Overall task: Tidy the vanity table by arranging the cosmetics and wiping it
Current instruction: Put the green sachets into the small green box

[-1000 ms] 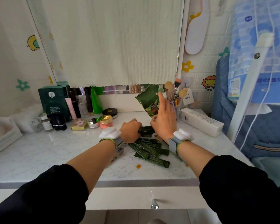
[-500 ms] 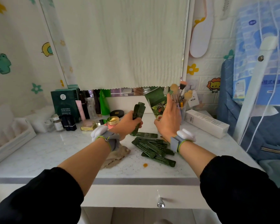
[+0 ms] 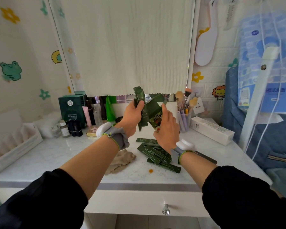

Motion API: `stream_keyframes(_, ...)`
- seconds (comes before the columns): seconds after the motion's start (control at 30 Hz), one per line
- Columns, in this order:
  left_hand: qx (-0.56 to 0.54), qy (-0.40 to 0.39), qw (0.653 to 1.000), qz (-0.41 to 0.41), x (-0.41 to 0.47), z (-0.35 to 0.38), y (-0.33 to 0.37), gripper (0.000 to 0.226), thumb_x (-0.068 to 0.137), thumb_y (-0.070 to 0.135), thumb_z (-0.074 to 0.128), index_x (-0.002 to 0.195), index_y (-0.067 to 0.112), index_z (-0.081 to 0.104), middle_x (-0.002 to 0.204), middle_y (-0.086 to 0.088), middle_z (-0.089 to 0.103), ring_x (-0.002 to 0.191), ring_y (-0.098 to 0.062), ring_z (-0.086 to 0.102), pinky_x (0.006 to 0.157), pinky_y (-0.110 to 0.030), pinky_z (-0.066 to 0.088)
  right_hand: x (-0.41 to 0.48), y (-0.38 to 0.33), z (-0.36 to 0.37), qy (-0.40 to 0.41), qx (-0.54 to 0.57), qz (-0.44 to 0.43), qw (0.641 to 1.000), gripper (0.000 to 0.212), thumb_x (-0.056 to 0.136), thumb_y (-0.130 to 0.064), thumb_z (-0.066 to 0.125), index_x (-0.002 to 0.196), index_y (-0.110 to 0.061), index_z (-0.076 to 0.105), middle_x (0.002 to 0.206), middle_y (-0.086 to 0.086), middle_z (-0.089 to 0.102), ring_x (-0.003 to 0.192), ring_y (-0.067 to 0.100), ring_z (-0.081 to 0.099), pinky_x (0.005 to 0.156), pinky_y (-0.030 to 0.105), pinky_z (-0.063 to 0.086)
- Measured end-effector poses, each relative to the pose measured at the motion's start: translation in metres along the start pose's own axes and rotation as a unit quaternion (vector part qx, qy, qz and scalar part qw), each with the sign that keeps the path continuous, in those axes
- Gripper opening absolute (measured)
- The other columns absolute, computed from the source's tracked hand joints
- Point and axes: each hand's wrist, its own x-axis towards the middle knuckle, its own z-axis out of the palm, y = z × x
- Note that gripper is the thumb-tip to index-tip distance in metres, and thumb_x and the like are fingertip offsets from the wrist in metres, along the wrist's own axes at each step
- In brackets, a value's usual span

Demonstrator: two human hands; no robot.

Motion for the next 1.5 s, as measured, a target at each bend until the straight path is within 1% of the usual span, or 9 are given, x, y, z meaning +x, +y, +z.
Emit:
stream_keyframes(0.1, -0.006, 0.039, 0.999, 0.029, 0.002, 0.005, 0.006, 0.015, 0.102, 0.025, 0.041, 0.100, 0.013, 0.051, 0.078, 0.001, 0.057, 0.074, -0.015, 0.058, 0.070, -0.034, 0.054, -0.004, -0.001, 0.000, -0.021, -0.014, -0.027, 0.999, 0.105, 0.071, -0.013, 0.078, 0.153, -0.025, 0.012, 0.144, 0.003, 0.038, 0.131, 0.025, 0.040, 0.100, 0.039, 0.038)
stream_keyframes(0.23, 0.086, 0.115, 0.986, 0.079, 0.012, 0.010, 0.000, 0.018, 0.102, 0.024, 0.038, 0.110, 0.012, 0.049, 0.087, -0.002, 0.057, 0.082, -0.020, 0.054, 0.074, -0.032, 0.044, -0.006, -0.009, 0.008, -0.004, -0.022, -0.061, 0.998, 0.100, 0.072, -0.008, 0.073, 0.152, -0.024, 0.016, 0.138, 0.003, 0.044, 0.125, 0.027, 0.046, 0.095, 0.042, 0.042)
stream_keyframes(0.4, 0.055, 0.150, 0.984, 0.082, 0.023, 0.009, -0.009, 0.015, 0.100, 0.026, 0.044, 0.094, 0.013, 0.049, 0.076, 0.000, 0.056, 0.074, -0.023, 0.054, 0.072, -0.041, 0.049, 0.001, -0.010, 0.022, 0.012, -0.013, -0.048, 0.999, 0.107, 0.062, -0.008, 0.079, 0.148, -0.025, 0.017, 0.131, 0.004, 0.051, 0.118, 0.027, 0.053, 0.090, 0.042, 0.048)
stream_keyframes(0.5, 0.039, 0.186, 0.978, 0.091, 0.032, 0.003, -0.009, 0.017, 0.099, 0.026, 0.045, 0.097, 0.009, 0.048, 0.076, 0.001, 0.056, 0.073, -0.025, 0.056, 0.074, -0.044, 0.053, 0.005, -0.014, 0.026, 0.009, -0.003, -0.036, 0.999, 0.100, 0.068, -0.008, 0.076, 0.150, -0.025, 0.022, 0.135, 0.002, 0.048, 0.123, 0.025, 0.049, 0.095, 0.040, 0.044)
stream_keyframes(0.9, 0.110, 0.150, 0.975, 0.119, 0.023, 0.003, -0.018, 0.027, 0.093, 0.029, 0.059, 0.111, 0.008, 0.055, 0.089, 0.002, 0.061, 0.080, -0.012, 0.057, 0.074, -0.026, 0.049, 0.018, -0.017, 0.014, 0.005, 0.023, -0.036, 0.999, 0.101, 0.074, -0.010, 0.073, 0.153, -0.023, 0.013, 0.143, 0.002, 0.039, 0.130, 0.024, 0.040, 0.099, 0.040, 0.038)
stream_keyframes(1.07, 0.118, 0.146, 0.974, 0.128, 0.014, 0.002, -0.014, 0.019, 0.095, 0.032, 0.055, 0.101, 0.014, 0.053, 0.082, 0.008, 0.055, 0.071, -0.004, 0.050, 0.063, -0.016, 0.041, 0.018, -0.008, 0.009, 0.016, 0.025, -0.031, 0.999, 0.101, 0.070, -0.009, 0.074, 0.152, -0.020, 0.016, 0.140, 0.007, 0.042, 0.127, 0.029, 0.043, 0.096, 0.044, 0.041)
stream_keyframes(1.23, 0.185, 0.049, 0.979, 0.073, 0.003, -0.008, -0.020, 0.032, 0.095, 0.037, 0.053, 0.085, 0.007, 0.059, 0.079, -0.004, 0.057, 0.071, -0.015, 0.050, 0.070, -0.033, 0.046, 0.013, 0.000, 0.001, 0.017, 0.017, -0.028, 0.999, 0.103, 0.070, -0.008, 0.074, 0.153, -0.019, 0.014, 0.142, 0.008, 0.040, 0.128, 0.031, 0.043, 0.097, 0.044, 0.041)
stream_keyframes(1.33, 0.218, -0.032, 0.975, 0.019, -0.010, -0.013, -0.023, 0.032, 0.097, 0.035, 0.050, 0.081, 0.010, 0.062, 0.075, 0.000, 0.058, 0.068, -0.014, 0.050, 0.060, -0.025, 0.042, 0.009, 0.007, -0.008, 0.023, 0.010, -0.039, 0.999, 0.103, 0.070, -0.009, 0.074, 0.153, -0.017, 0.012, 0.142, 0.009, 0.040, 0.128, 0.031, 0.043, 0.099, 0.043, 0.040)
stream_keyframes(1.5, 0.366, -0.196, 0.908, -0.052, -0.031, -0.021, -0.025, 0.011, 0.085, 0.020, 0.061, 0.077, 0.016, 0.067, 0.072, 0.000, 0.059, 0.064, -0.012, 0.050, 0.050, -0.020, 0.039, 0.002, 0.014, -0.023, 0.025, 0.000, -0.042, 0.999, 0.105, 0.070, -0.009, 0.075, 0.153, -0.017, 0.011, 0.143, 0.008, 0.041, 0.132, 0.029, 0.041, 0.107, 0.041, 0.033)
